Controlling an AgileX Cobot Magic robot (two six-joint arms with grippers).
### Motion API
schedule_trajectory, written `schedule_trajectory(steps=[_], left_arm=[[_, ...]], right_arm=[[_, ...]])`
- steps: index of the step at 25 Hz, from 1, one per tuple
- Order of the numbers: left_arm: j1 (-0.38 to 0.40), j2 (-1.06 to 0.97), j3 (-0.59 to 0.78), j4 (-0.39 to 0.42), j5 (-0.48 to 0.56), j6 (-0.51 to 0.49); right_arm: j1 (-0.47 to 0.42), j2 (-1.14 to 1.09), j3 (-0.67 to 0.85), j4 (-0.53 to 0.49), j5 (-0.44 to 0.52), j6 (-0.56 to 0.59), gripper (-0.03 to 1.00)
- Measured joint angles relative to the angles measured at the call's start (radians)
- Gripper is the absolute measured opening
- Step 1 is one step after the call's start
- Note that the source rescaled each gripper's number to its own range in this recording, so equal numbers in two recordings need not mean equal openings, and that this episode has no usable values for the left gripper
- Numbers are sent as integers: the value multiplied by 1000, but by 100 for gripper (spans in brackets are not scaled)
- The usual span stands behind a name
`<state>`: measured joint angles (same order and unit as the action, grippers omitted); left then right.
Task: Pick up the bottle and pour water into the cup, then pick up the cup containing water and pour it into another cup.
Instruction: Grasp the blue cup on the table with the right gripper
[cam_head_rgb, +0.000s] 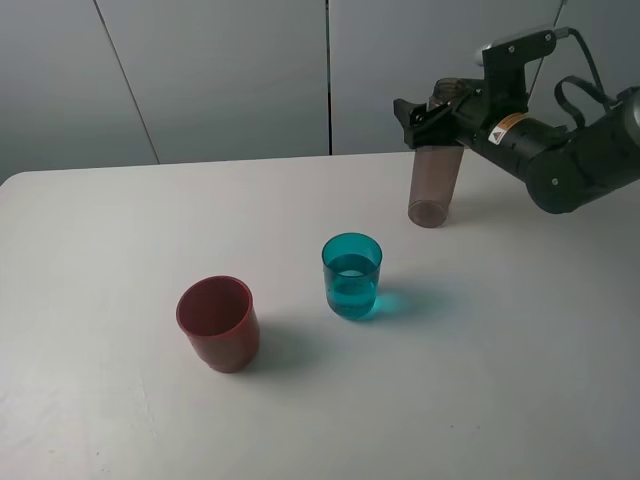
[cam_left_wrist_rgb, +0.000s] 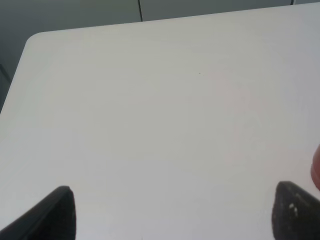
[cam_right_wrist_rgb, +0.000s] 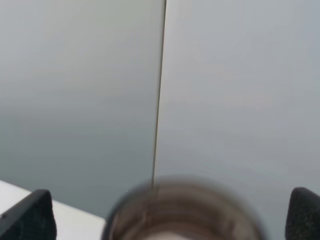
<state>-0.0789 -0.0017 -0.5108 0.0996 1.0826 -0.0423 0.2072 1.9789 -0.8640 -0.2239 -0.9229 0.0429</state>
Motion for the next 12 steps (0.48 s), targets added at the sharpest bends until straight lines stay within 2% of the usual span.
schedule_trajectory(steps=[4,6,10,12], left_arm=[[0,0,0,0,0,0],[0,0,0,0,0,0],[0,0,0,0,0,0],[0,0,0,0,0,0]], right_arm=[[0,-119,0,-19,152,0,99],[0,-179,0,-73,238,10,100],[0,-307,0,-279,376,174,100],[0,-365,14,-330,406,259,100]])
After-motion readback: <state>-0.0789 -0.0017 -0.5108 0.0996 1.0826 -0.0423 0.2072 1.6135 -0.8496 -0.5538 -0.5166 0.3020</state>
